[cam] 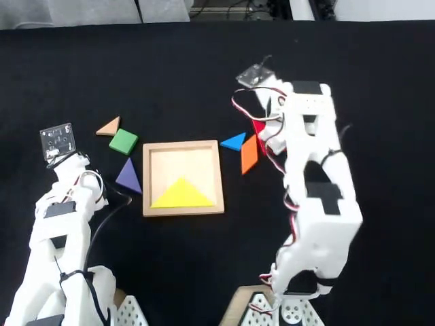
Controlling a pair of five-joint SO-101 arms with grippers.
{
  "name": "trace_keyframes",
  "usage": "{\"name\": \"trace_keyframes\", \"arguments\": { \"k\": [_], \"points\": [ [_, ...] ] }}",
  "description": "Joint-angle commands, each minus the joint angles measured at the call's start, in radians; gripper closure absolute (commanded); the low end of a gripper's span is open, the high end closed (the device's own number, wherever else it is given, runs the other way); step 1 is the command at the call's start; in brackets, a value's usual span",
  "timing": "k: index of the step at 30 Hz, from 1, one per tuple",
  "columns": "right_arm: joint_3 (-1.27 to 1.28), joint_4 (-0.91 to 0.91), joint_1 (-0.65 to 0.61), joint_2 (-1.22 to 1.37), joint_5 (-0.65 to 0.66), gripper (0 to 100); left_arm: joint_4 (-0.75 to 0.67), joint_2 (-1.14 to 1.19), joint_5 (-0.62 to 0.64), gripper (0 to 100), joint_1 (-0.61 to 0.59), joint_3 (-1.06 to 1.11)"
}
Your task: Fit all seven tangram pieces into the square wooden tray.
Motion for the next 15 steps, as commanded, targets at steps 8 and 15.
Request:
{"name": "trace_keyframes", "arguments": {
  "k": [8, 15],
  "points": [
    [-0.203, -0.008, -0.043, 0.171, 0.089, 74.7, -0.025, 0.003, 0.0, 97, 0.012, -0.058],
    [-0.205, -0.008, -0.043, 0.176, 0.091, 63.2, -0.025, 0.003, 0.0, 97, 0.013, -0.058]
  ]
}}
